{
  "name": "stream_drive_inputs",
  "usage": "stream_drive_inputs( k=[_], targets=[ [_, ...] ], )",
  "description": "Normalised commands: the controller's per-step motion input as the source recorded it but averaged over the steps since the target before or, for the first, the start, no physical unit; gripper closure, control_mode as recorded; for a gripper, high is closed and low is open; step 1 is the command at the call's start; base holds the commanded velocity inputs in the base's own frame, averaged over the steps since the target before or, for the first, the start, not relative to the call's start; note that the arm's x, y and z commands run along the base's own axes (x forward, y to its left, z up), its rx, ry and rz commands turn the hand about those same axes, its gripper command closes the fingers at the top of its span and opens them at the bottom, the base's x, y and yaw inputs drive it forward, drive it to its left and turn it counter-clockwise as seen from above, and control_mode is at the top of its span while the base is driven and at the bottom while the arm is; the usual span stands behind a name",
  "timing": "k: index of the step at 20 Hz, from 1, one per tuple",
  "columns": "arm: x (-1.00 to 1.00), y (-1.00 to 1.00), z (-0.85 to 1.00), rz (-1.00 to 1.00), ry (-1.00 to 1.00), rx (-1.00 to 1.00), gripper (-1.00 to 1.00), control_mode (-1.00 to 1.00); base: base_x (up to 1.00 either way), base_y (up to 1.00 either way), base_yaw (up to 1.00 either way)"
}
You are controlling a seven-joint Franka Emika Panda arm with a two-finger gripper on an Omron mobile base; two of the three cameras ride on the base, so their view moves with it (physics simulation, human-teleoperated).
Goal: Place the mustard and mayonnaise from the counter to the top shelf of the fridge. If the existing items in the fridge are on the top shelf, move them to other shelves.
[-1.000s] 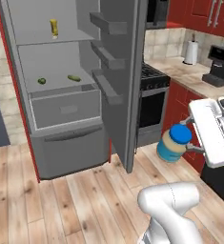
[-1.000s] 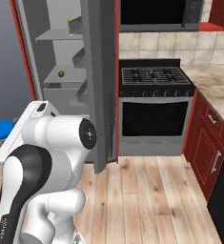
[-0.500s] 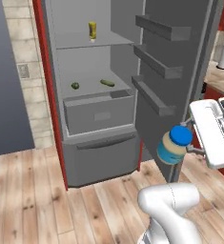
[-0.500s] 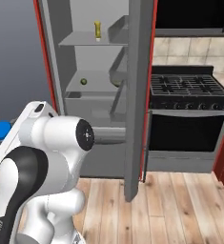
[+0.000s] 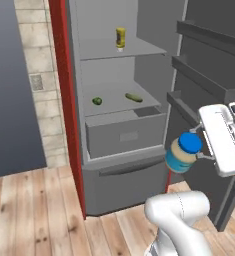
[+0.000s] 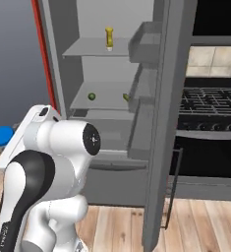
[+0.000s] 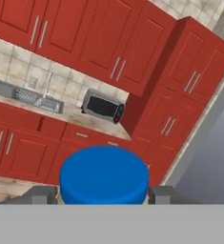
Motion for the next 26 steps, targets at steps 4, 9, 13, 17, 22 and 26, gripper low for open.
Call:
stream_drive_inputs(
  k=[4,9,13,17,22,26],
  targets=[
    [0.0,0.0,0.0,0.0,0.0,0.0,1.0,1.0,0.41,0.54,0.01],
    [0.0,0.0,0.0,0.0,0.0,0.0,1.0,1.0,0.76,0.33,0.0],
    [0.0,0.0,0.0,0.0,0.0,0.0,1.0,1.0,0.83,0.39,0.0],
    [0.0,0.0,0.0,0.0,0.0,0.0,1.0,1.0,0.64,0.53,0.0],
    [0.0,0.0,0.0,0.0,0.0,0.0,1.0,1.0,0.69,0.31,0.0],
    [0.0,0.0,0.0,0.0,0.0,0.0,1.0,1.0,0.77,0.09,-0.02]
  ],
)
